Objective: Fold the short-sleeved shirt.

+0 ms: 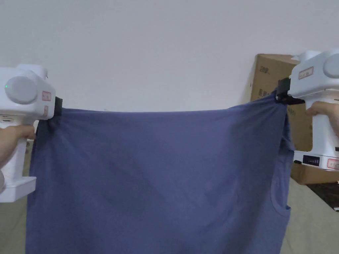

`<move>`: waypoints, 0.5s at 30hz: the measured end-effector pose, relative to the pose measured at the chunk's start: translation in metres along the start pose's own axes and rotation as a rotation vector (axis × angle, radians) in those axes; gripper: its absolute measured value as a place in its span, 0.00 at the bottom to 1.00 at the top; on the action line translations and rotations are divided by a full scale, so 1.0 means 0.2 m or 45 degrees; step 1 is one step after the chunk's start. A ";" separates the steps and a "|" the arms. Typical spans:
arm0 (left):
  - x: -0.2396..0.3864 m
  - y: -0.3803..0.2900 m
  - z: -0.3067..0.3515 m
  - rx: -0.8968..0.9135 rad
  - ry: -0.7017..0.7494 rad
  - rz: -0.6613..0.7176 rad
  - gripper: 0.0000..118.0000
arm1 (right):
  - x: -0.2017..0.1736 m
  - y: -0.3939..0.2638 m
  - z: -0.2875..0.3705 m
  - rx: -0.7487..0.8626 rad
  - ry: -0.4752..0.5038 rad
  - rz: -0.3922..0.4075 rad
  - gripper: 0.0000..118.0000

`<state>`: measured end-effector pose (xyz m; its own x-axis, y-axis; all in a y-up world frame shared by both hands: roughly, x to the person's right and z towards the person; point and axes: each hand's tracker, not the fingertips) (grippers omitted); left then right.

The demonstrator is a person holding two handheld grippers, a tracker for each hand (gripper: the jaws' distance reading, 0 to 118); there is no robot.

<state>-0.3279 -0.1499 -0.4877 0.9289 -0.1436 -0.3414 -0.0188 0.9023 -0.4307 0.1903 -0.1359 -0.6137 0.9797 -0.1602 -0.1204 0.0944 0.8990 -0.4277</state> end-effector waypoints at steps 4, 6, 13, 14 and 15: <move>-0.03 0.30 -0.06 0.124 0.017 0.044 0.05 | -0.09 0.27 -0.10 0.135 -0.026 -0.013 0.02; -0.03 0.46 -0.11 0.184 0.076 0.015 0.05 | -0.11 0.42 -0.15 0.160 0.006 -0.060 0.02; -0.01 0.81 -0.17 0.416 0.160 0.068 0.05 | -0.26 0.82 -0.17 0.355 -0.008 -0.069 0.02; -0.01 0.85 -0.17 0.413 0.149 0.069 0.05 | -0.28 0.86 -0.16 0.377 -0.040 -0.033 0.02; -0.01 0.86 -0.17 0.464 0.132 0.146 0.05 | -0.29 0.87 -0.16 0.383 -0.050 -0.045 0.02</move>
<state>-0.3462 -0.0082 -0.5898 0.8859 -0.0569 -0.4603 0.0297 0.9974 -0.0663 0.1439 0.0167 -0.7103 0.9804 -0.1830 -0.0727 0.1710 0.9744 -0.1460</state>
